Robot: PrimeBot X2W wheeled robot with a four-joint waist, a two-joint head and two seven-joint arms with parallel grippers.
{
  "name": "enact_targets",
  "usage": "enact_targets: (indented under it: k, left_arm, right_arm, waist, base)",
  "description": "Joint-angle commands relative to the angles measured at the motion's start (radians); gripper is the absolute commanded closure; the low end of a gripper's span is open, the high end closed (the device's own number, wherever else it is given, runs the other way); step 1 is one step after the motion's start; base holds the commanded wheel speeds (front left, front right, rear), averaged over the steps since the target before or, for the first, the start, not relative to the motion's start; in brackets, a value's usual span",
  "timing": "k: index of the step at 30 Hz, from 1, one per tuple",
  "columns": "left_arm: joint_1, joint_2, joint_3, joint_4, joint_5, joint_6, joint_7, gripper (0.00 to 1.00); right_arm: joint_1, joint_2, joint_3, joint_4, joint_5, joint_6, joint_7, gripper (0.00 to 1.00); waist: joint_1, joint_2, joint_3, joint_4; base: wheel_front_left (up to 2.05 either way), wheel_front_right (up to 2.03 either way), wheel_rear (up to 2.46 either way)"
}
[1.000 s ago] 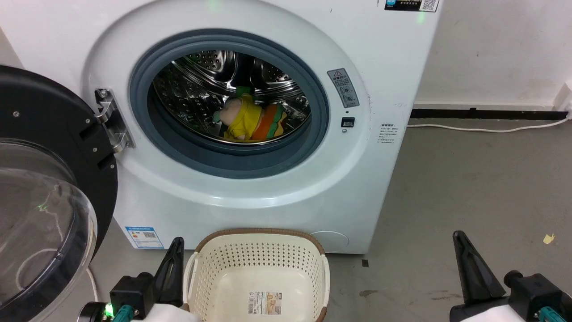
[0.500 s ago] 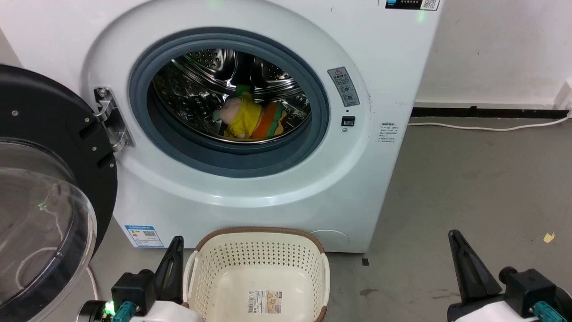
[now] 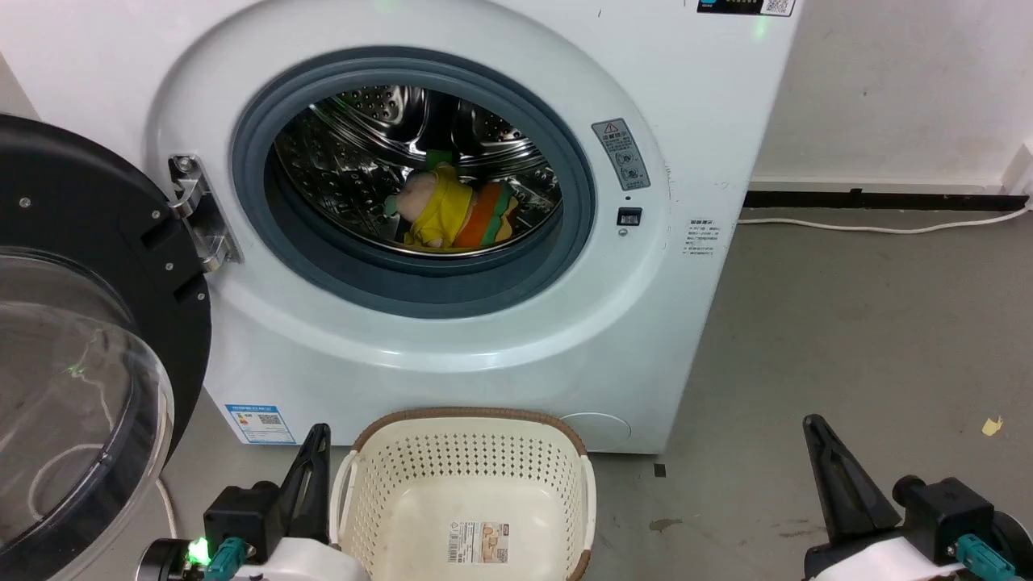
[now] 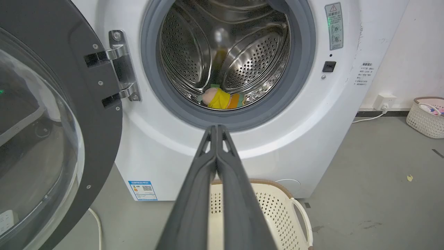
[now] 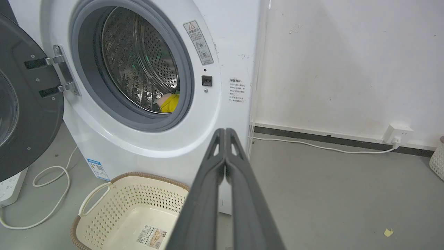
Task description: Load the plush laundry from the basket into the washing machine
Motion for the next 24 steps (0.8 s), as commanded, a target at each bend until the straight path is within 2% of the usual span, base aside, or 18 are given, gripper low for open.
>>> enact_targets:
  k: [1,24]
  left_arm:
    - [-0.016,-0.005,0.006,-0.008,0.01,-0.003,0.007,1.0]
    - [-0.024,-0.026,0.031,-0.025,0.054,-0.007,0.051,1.0]
  right_arm:
    - [-0.02,0.0,0.002,0.004,-0.009,0.0,0.008,1.0]
    - [-0.04,0.0,0.006,0.011,-0.026,0.0,0.053,1.0]
  waist:
    - [0.0,0.0,0.0,0.0]
    - [0.0,0.0,0.008,0.001]
  base:
    - [0.0,0.0,0.0]
    - [0.0,0.0,0.0]
